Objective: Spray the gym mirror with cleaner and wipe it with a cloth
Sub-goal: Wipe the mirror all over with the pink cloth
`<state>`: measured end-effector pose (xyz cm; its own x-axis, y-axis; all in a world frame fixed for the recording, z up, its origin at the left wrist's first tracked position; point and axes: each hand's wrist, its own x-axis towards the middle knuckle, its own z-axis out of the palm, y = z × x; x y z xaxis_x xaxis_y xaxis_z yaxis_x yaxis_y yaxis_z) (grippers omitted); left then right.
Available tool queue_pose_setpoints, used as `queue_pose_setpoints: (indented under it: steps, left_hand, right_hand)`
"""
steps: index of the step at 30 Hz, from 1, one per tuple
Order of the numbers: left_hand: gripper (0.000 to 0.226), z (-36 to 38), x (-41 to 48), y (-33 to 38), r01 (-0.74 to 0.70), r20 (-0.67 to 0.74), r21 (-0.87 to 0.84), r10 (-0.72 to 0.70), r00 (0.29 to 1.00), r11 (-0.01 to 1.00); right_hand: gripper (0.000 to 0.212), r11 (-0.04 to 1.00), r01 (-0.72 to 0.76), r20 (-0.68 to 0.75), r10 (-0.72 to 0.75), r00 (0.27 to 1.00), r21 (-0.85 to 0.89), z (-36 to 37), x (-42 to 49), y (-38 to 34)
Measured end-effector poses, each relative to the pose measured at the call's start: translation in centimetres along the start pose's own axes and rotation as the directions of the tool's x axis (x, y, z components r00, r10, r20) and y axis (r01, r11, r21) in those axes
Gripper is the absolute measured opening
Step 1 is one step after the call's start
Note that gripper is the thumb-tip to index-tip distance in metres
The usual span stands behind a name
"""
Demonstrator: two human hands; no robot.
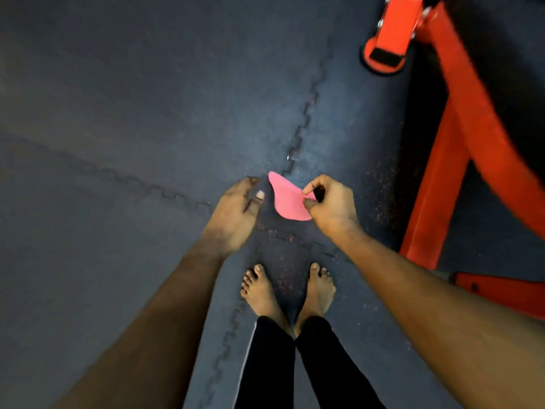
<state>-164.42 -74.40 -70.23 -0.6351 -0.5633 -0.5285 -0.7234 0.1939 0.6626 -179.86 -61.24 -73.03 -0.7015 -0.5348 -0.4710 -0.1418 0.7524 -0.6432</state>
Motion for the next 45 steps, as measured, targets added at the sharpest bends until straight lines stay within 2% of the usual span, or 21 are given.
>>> queue_pose_setpoints:
  steps: [4, 8, 11, 14, 17, 21, 24, 27, 32, 34, 38, 40, 42, 45]
  left_hand:
    - [0.039, -6.0, -5.8, 7.8, -0.041, -0.058, -0.09, 0.036, 0.998, 0.995]
    - [0.062, -11.0, -10.6, 14.2, -0.137, -0.018, -0.114, 0.136, 0.991, 0.984]
    - [0.076, -16.1, -13.7, 18.4, -0.207, 0.023, -0.062, 0.209, 0.978, 0.976]
    - [0.077, -21.1, -16.4, 20.9, -0.237, 0.03, 0.024, 0.236, 0.971, 0.971]
    - [0.07, -26.2, -19.4, 23.2, -0.256, 0.047, 0.112, 0.252, 0.966, 0.96]
    - [0.026, -32.5, -22.7, 26.1, -0.248, 0.059, 0.254, 0.241, 0.969, 0.935]
    - [0.009, -36.6, -24.8, 27.4, -0.238, 0.008, 0.337, 0.25, 0.968, 0.911]
    - [0.021, -39.9, -26.5, 28.7, -0.223, -0.156, 0.373, 0.298, 0.942, 0.9]
    - [0.018, -43.9, -27.9, 32.0, -0.313, -0.366, 0.261, 0.394, 0.843, 0.913]
    - [0.012, -45.1, -28.4, 33.9, -0.38, -0.354, 0.234, 0.442, 0.824, 0.895]
    - [0.043, -47.5, -29.8, 37.1, -0.39, -0.149, 0.275, 0.44, 0.886, 0.879]
    - [0.036, -48.1, -29.7, 37.8, -0.388, -0.156, 0.29, 0.443, 0.883, 0.875]
    - [0.026, -47.8, -29.1, 38.3, -0.405, -0.283, 0.283, 0.48, 0.831, 0.869]
    - [0.018, -46.4, -27.8, 38.7, -0.375, -0.581, 0.259, 0.454, 0.676, 0.89]
  right_hand:
    - [0.018, 0.993, 0.095, 0.026, -0.097, 0.995, 0.07, -7.9, -5.7, -10.7]
    - [0.021, 0.968, 0.238, 0.029, -0.241, 0.97, 0.076, -14.7, -10.8, -19.2]
    - [0.02, 0.933, 0.358, 0.013, -0.359, 0.933, 0.04, -19.8, -15.2, -25.5]
    - [0.025, 0.89, 0.455, 0.008, -0.455, 0.89, 0.04, -24.0, -19.5, -31.8]
    - [0.034, 0.81, 0.586, -0.038, -0.585, 0.81, 0.01, -28.2, -23.9, -38.0]
    - [0.039, 0.757, 0.654, -0.207, -0.638, 0.742, 0.01, -32.8, -27.4, -44.3]
    - [0.048, 0.794, 0.608, -0.328, -0.569, 0.754, 0.022, -35.4, -29.0, -46.8]
    - [0.044, 0.872, 0.487, -0.397, -0.427, 0.812, 0.058, -37.2, -30.1, -47.4]
    - [0.022, 0.952, 0.268, -0.357, -0.202, 0.912, 0.148, -39.3, -29.3, -45.6]
    - [0.012, 0.962, 0.19, -0.345, -0.114, 0.932, 0.196, -39.7, -29.0, -44.9]
    - [0.026, 0.962, 0.165, -0.372, -0.074, 0.925, 0.219, -40.9, -28.4, -44.4]
    - [0.021, 0.967, 0.149, -0.404, -0.055, 0.913, 0.205, -41.8, -28.2, -44.3]
    - [0.022, 0.964, 0.123, -0.422, -0.013, 0.907, 0.234, -42.6, -28.0, -44.4]
    - [0.026, 0.952, 0.096, -0.393, 0.028, 0.919, 0.292, -43.1, -27.6, -44.4]
